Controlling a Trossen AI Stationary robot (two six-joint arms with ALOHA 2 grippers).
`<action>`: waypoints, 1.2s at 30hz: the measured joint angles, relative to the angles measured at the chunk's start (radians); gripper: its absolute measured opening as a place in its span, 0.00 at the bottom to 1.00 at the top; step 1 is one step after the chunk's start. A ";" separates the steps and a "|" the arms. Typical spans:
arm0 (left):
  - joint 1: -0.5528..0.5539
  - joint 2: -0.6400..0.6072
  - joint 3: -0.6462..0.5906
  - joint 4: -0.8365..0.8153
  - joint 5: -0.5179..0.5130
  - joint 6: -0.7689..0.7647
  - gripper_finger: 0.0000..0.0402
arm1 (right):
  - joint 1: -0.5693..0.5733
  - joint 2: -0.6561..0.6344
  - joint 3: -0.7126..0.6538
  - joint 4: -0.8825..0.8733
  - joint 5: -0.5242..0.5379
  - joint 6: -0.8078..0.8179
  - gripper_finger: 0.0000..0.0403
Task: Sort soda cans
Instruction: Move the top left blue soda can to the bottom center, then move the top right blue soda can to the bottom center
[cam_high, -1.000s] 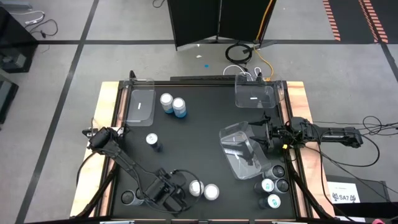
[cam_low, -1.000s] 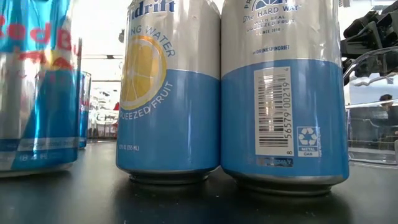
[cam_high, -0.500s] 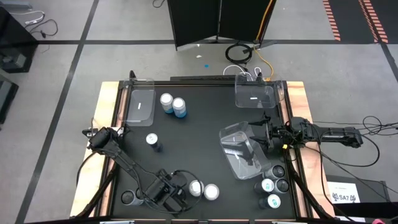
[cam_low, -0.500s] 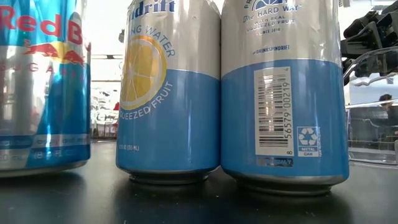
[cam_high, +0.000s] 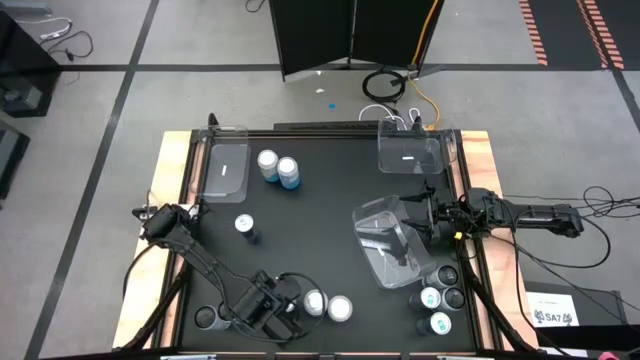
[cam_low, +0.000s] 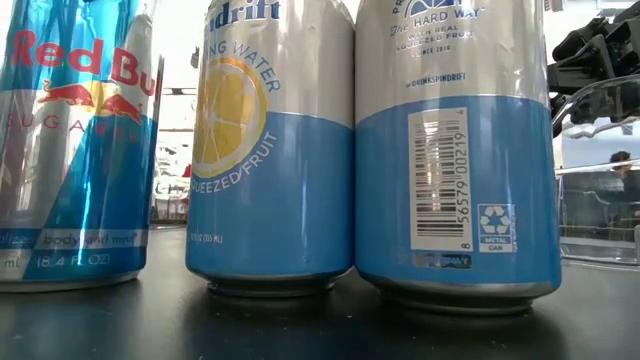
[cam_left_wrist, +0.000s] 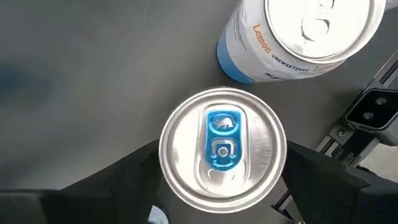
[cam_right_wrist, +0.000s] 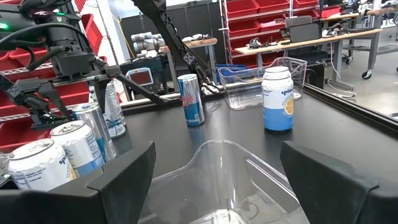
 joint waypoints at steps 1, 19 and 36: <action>0.003 0.000 0.000 -0.003 0.001 0.002 0.80 | 0.000 0.000 0.000 0.000 0.000 0.000 0.84; 0.037 -0.229 0.000 -0.132 -0.018 0.049 0.80 | 0.000 0.000 0.000 0.000 0.000 0.000 0.84; 0.215 -0.260 -0.116 -0.324 -0.282 -0.018 0.80 | 0.000 0.000 0.000 0.000 0.000 0.000 0.84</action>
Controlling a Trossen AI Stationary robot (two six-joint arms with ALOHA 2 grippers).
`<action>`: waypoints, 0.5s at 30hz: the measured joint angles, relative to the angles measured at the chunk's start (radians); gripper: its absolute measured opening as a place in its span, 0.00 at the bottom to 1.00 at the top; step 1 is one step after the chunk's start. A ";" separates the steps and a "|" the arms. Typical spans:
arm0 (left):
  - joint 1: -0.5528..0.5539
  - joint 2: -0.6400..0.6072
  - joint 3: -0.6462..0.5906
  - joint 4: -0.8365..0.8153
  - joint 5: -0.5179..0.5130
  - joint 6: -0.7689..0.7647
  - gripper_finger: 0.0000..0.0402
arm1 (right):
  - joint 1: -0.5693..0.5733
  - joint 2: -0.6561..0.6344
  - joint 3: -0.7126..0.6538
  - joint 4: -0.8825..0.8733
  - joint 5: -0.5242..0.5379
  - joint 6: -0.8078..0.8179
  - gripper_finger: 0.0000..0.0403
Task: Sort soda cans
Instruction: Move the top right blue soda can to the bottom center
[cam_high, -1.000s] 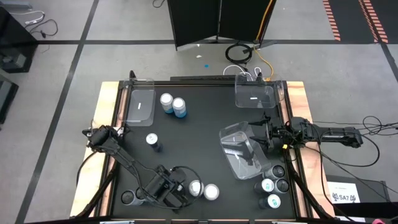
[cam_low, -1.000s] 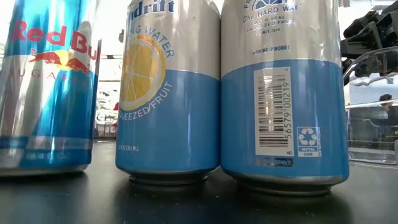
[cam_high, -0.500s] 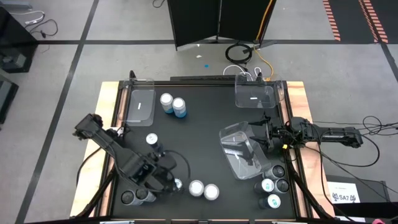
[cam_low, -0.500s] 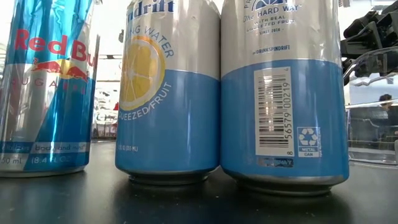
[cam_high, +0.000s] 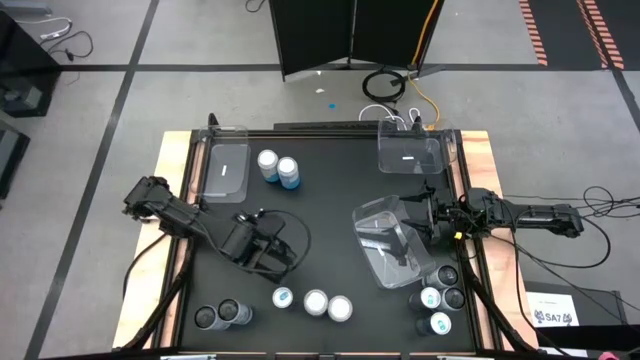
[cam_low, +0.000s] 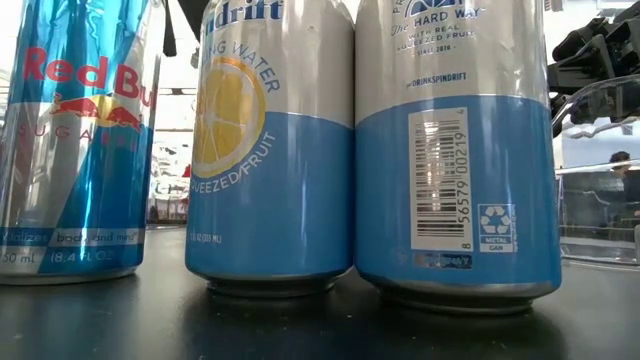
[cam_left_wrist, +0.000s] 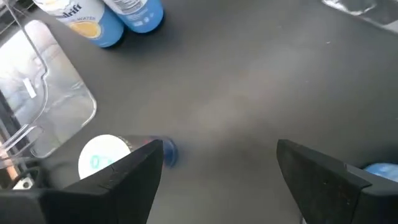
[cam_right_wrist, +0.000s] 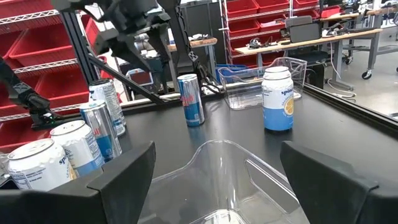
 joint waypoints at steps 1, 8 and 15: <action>0.002 0.001 0.000 -0.010 -0.012 0.001 0.80 | 0.000 0.000 0.000 0.000 0.000 0.000 0.84; 0.075 -0.028 0.000 -0.051 -0.035 0.148 0.80 | 0.000 0.000 0.000 0.000 0.000 0.000 0.84; 0.224 -0.112 0.000 -0.052 -0.121 0.455 0.80 | 0.000 0.000 0.000 0.001 0.000 0.000 0.84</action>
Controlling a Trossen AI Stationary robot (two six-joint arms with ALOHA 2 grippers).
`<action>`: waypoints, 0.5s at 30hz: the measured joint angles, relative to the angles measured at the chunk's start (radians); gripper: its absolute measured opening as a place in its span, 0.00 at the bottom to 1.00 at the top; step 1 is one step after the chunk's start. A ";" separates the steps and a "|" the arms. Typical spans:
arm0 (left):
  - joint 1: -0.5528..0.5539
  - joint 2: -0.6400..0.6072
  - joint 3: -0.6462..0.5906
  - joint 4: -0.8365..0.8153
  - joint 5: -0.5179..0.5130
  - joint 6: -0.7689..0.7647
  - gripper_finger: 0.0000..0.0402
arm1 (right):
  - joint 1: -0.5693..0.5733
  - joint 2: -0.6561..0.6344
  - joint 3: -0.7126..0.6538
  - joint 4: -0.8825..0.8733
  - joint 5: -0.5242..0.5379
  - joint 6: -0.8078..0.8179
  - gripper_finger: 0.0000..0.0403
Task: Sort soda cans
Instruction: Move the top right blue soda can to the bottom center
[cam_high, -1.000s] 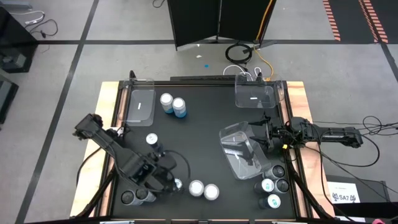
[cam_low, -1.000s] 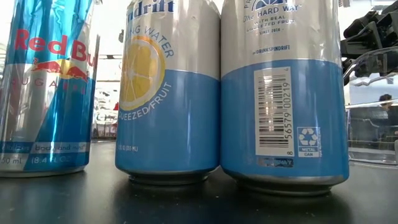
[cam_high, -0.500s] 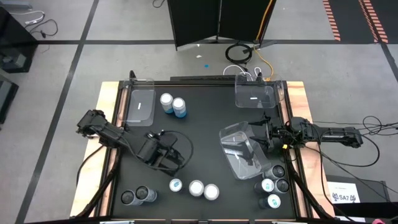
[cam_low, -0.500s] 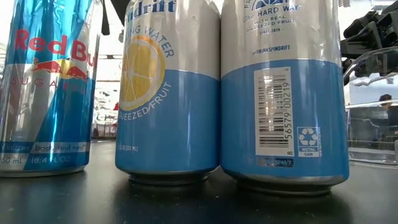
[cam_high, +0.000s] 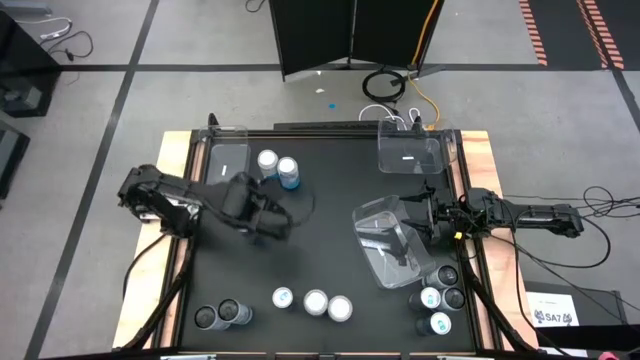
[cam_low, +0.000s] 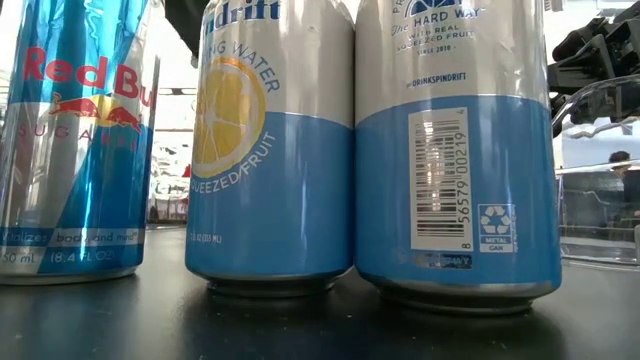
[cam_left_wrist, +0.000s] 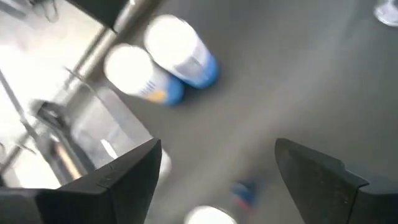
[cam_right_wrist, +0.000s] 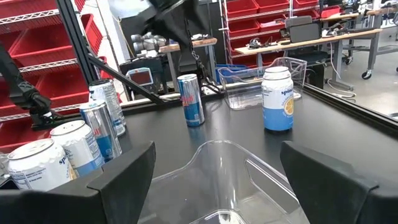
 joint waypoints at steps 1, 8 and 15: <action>0.024 -0.017 0.000 0.000 -0.014 0.043 0.80 | 0.000 0.000 0.000 0.000 0.000 0.000 0.84; 0.191 -0.293 -0.250 0.044 -0.079 0.145 0.80 | 0.000 0.000 0.000 0.001 0.000 0.000 0.84; 0.305 -0.634 -0.569 0.452 0.328 0.131 0.80 | 0.000 0.000 0.000 0.001 0.000 0.000 0.84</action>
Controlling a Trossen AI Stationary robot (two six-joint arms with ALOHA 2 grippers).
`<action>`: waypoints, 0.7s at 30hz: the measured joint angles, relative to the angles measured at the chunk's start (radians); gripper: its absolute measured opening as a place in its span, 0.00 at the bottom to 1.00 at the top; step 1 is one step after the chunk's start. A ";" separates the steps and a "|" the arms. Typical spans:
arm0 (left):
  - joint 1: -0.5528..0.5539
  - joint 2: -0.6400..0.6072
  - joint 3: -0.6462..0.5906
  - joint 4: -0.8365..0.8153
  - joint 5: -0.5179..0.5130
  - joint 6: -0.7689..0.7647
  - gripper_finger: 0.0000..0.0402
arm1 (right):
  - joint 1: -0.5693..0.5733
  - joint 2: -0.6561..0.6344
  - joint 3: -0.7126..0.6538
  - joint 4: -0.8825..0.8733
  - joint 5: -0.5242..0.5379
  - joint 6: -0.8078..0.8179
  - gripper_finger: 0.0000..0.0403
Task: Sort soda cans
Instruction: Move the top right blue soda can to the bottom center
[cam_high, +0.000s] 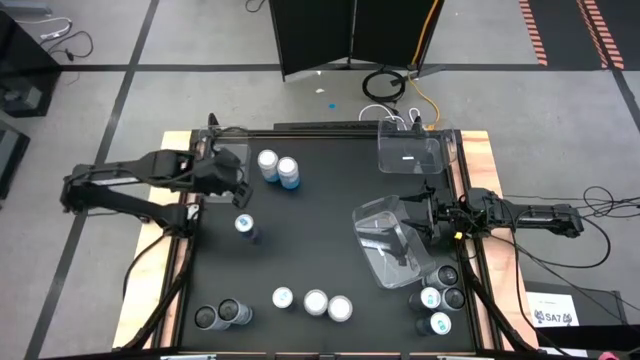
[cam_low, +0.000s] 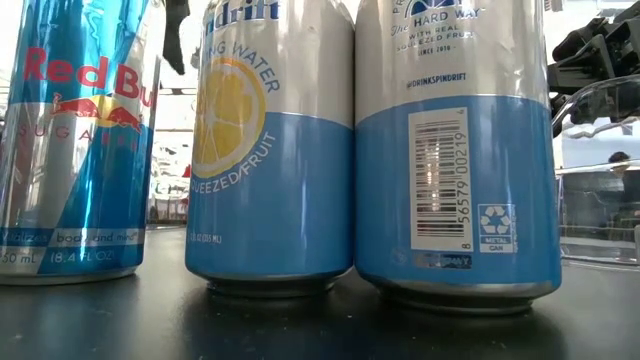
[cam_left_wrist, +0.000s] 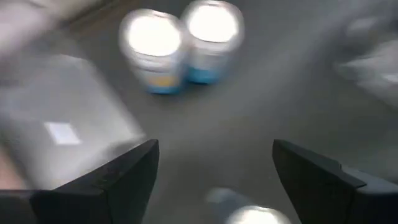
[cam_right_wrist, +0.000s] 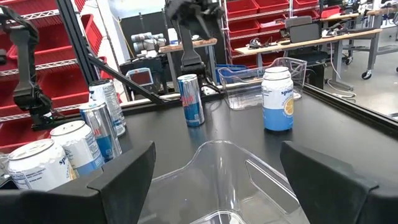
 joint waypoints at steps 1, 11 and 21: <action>-0.001 -0.020 -0.013 0.034 0.040 -0.022 0.80 | 0.000 0.000 0.000 0.000 0.000 0.000 0.84; -0.127 0.072 -0.018 0.043 0.079 -0.125 0.80 | 0.000 0.000 0.000 0.000 0.000 0.000 0.84; -0.185 0.210 -0.017 -0.050 0.061 -0.151 0.80 | 0.000 0.000 0.000 -0.001 0.000 0.000 0.84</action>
